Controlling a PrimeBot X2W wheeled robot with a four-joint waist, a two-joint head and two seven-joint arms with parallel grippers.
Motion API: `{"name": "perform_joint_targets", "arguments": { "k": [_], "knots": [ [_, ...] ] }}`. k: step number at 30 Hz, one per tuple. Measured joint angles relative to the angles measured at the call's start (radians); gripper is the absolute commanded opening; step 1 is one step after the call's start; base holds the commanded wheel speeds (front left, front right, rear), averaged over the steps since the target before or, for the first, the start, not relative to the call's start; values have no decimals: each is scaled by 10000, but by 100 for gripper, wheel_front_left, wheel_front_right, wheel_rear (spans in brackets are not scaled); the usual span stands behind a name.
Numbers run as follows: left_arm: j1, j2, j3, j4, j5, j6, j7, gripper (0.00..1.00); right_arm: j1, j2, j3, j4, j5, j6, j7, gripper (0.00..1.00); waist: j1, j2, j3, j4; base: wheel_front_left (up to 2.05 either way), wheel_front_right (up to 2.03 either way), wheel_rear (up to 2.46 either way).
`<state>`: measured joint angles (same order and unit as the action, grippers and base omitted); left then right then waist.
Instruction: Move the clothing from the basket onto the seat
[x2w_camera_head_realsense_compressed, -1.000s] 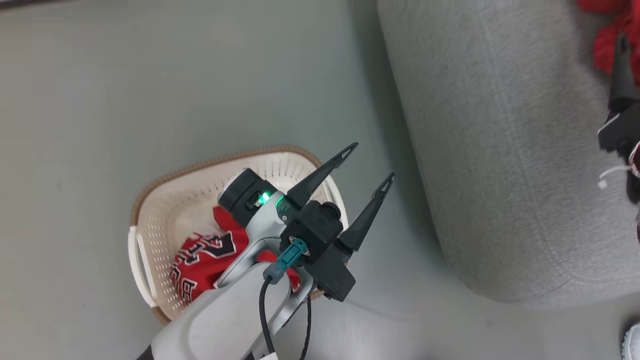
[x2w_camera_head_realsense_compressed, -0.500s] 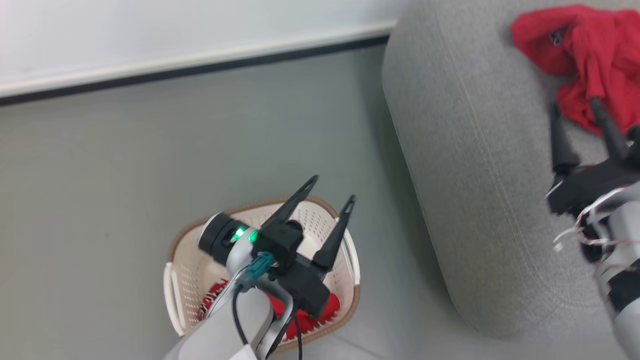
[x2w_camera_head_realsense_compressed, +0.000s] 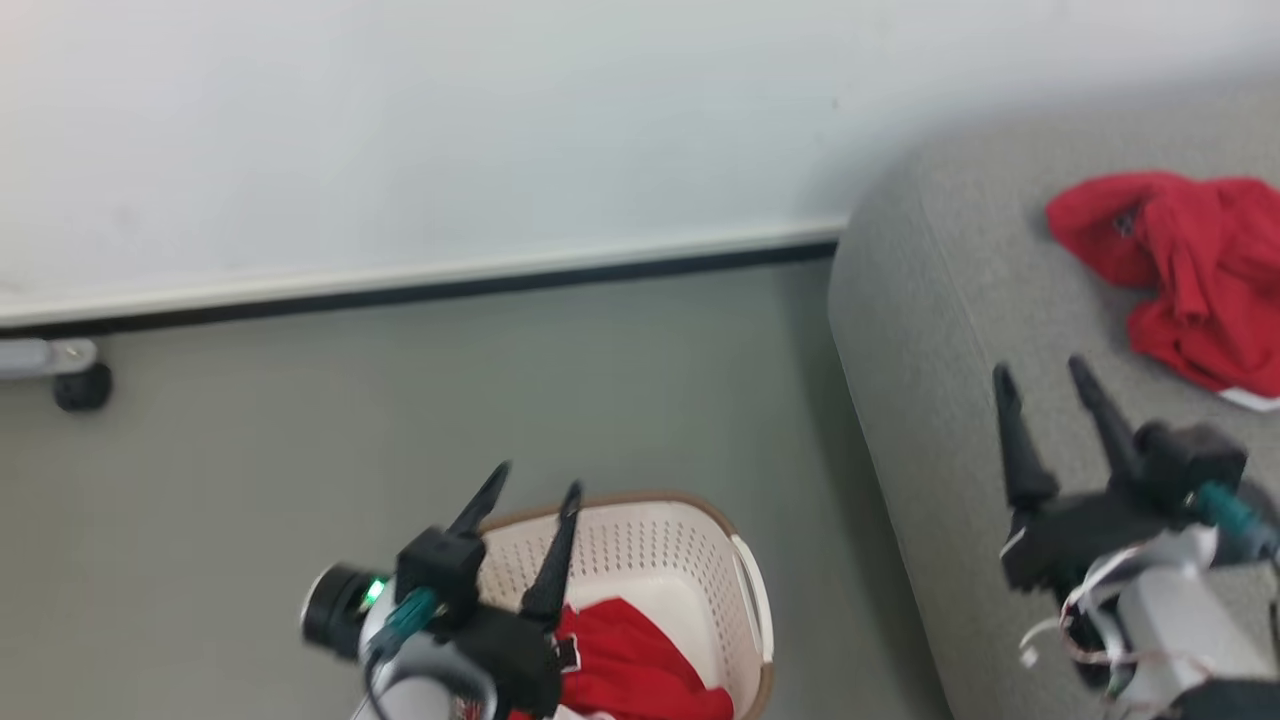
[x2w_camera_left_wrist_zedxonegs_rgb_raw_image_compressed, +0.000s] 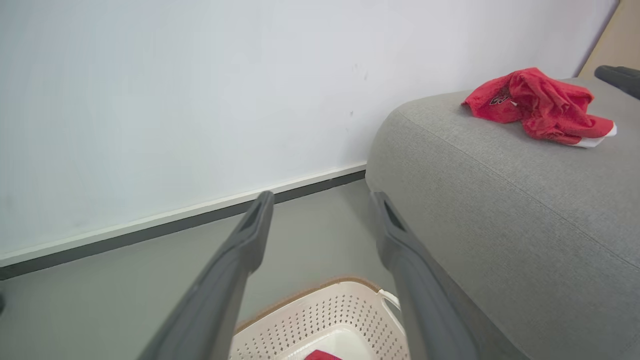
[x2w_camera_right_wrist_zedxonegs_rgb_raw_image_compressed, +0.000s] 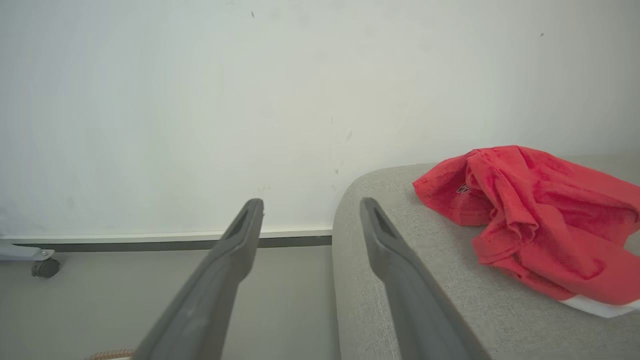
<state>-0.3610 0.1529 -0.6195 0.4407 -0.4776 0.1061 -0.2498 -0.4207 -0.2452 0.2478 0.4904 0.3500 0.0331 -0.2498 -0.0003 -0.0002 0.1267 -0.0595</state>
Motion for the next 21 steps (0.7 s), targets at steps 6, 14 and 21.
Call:
{"name": "perform_joint_targets", "arguments": {
  "k": [6, 14, 21],
  "knots": [
    [1400, 456, 713, -593, -69, 94, -2, 100, 1546, 339, -40, -1020, -2, -426, 2, 100, -1, 0, -837, 345, 0, 0, 0],
    [2683, 754, 1639, -1484, -33, 174, -2, 100, 2968, 430, 23, -2472, -251, -775, -2, 100, 1, 1, -1484, 777, 0, 0, 0],
    [3260, 786, 2134, -2054, 286, 182, -2, 100, 3855, 414, -77, -3246, -326, -961, -38, 100, 2, 2, -1607, 899, 0, 0, 0]
  ]
}}
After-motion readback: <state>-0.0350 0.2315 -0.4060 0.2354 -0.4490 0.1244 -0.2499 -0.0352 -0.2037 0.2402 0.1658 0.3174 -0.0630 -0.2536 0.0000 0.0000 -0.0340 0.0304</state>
